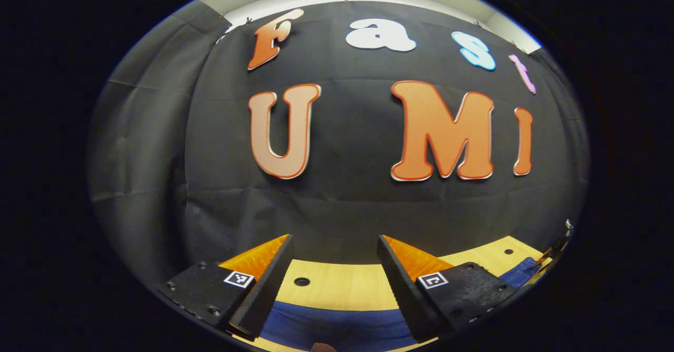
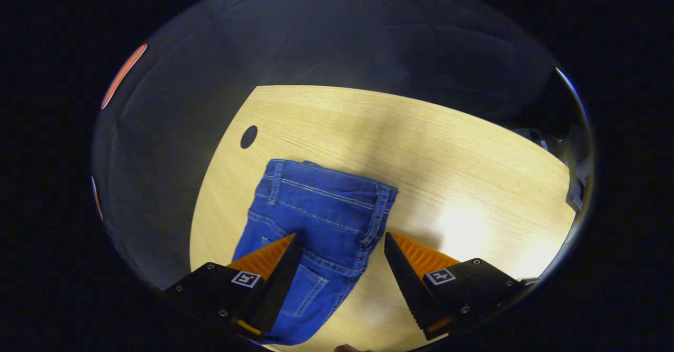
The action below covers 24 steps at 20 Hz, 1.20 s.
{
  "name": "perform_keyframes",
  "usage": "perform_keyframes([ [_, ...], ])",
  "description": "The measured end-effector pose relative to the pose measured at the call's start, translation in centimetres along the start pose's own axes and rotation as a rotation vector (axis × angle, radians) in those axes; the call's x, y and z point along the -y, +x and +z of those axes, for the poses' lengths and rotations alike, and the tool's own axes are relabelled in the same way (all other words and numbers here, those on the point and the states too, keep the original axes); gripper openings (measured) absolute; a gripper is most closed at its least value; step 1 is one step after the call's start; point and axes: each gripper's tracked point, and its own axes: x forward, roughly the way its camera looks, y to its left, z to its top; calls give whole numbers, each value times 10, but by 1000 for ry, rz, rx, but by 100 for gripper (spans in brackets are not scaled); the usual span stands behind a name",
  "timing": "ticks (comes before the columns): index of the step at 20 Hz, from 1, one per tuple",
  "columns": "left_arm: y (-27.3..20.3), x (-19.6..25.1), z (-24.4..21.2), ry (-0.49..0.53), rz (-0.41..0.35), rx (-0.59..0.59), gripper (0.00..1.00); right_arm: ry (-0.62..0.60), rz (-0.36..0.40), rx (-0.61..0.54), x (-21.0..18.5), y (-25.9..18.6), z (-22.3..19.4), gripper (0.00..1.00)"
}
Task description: Grasp the waist and the cuffs of the jeans and fold them to make the two legs overlap; first hold the waist and fold one-third of the jeans toward the cuffs, then hold the cuffs and fold the remaining one-third in the same direction to finish folding.
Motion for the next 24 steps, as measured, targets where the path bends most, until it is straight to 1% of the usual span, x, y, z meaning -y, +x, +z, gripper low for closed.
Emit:
perform_keyframes([
  [1, -5, 10, -1, 1, -9, 2, 97, -7, 2, 1, 0, 5, 1, 98],
  [2, -9, 17, -2, 6, -15, 6, 97, -13, -1, 11, -1, 5, 3, 98],
  [3, -14, 26, -3, 7, -25, -3, 95, -14, 7, 27, -2, 6, 8, 98],
  [5, -20, 40, -9, -4, -42, -25, 97, -21, -4, 50, -1, 6, 11, 98],
  [8, -29, 50, -22, -3, -53, -61, 97, -150, -7, 113, 6, 4, 12, 92],
  [9, -31, 51, -26, 6, -53, -72, 97, -193, 5, 136, 4, 3, 15, 74],
  [10, -33, 51, -29, 14, -49, -81, 97, -212, 33, 137, 1, 4, 13, 70],
  [11, -36, 51, -31, 19, -49, -94, 97, -194, 47, 151, -2, 2, 16, 57],
  [12, -39, 49, -33, 28, -37, -104, 97, -167, 64, 141, -3, 2, 15, 54],
  [13, -41, 47, -33, 35, -29, -112, 97, -154, 78, 135, -4, 1, 15, 35],
  [14, -43, 42, -34, 41, -18, -114, 97, -149, 94, 137, -5, 2, 15, 39],
  [15, -47, 41, -33, 40, -16, -116, 97, -138, 98, 125, -9, 7, 17, 29],
  [18, -49, 40, -37, 39, -23, -125, 97, -143, 164, 163, -19, -19, 21, 29],
  [21, -47, 38, -38, 34, -37, -129, 97, -158, 204, 212, -27, -50, 27, 28],
  [24, -45, 36, -38, 23, -61, -123, 97, -212, 268, 266, -39, -92, 22, 28],
])
